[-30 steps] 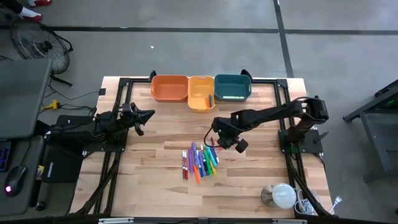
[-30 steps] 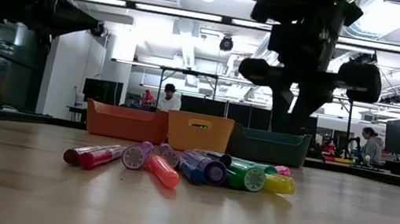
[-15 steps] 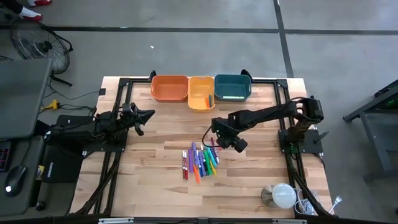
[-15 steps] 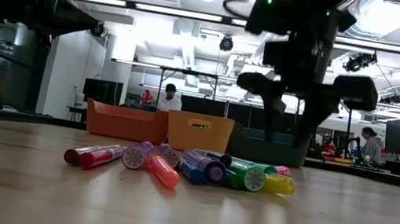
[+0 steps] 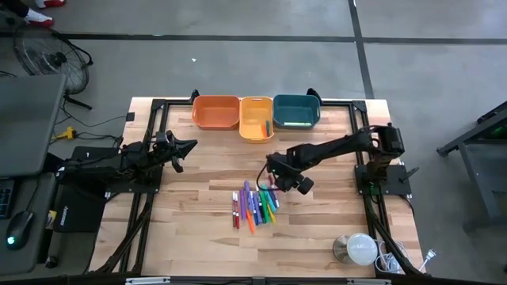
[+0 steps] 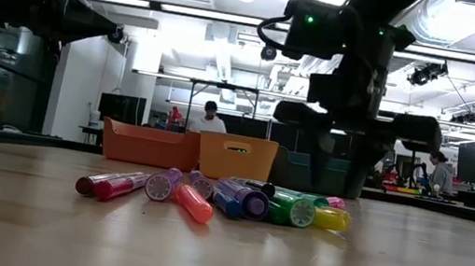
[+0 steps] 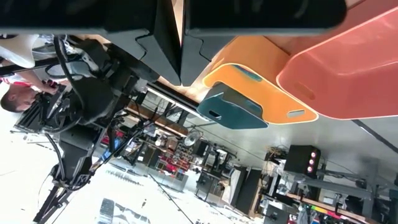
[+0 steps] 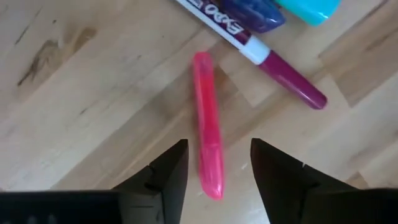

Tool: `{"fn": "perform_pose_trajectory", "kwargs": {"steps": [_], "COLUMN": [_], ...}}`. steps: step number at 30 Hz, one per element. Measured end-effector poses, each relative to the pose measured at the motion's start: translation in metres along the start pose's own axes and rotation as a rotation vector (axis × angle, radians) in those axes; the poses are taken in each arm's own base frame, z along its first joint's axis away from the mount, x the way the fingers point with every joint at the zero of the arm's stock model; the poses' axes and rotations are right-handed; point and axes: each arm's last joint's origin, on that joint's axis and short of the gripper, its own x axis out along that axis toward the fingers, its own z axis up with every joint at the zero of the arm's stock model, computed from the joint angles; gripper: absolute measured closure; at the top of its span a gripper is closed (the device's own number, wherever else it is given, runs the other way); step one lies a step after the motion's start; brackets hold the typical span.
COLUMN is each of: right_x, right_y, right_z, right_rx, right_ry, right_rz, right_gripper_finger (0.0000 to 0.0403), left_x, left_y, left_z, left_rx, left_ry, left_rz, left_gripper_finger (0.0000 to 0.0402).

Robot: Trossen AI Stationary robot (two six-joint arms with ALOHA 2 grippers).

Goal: Pick & Place Markers
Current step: Put the pink pen into the yellow bin

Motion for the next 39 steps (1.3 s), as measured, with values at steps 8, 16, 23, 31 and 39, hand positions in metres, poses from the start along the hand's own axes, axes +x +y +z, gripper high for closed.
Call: {"fn": "perform_pose_trajectory", "kwargs": {"steps": [8,16,23,31,39], "right_x": [0.012,0.016,0.016,0.016,0.016], "right_y": [0.001,0.002,0.005,0.006,0.008], "right_z": [0.003,0.005,0.005,0.004,0.002], "right_rx": [0.011,0.019,0.018,0.070,0.113], "right_ry": [0.008,0.014,0.014,0.028,0.072], "right_rz": [0.017,0.030,0.051,0.064,0.062], "right_gripper_finger": [0.0270,0.0294,0.0342,0.0371,0.0372], "left_x": [0.000,0.000,0.000,0.000,0.000], "left_y": [0.000,0.000,0.000,0.000,0.000], "left_z": [0.000,0.000,0.000,0.000,0.000], "left_rx": [0.000,0.000,0.000,0.000,0.000], "left_ry": [0.000,0.000,0.000,0.000,0.000], "left_rz": [0.000,0.000,0.000,0.000,0.000], "left_gripper_finger": [0.0399,0.0399,0.0399,0.0399,0.0399]}}
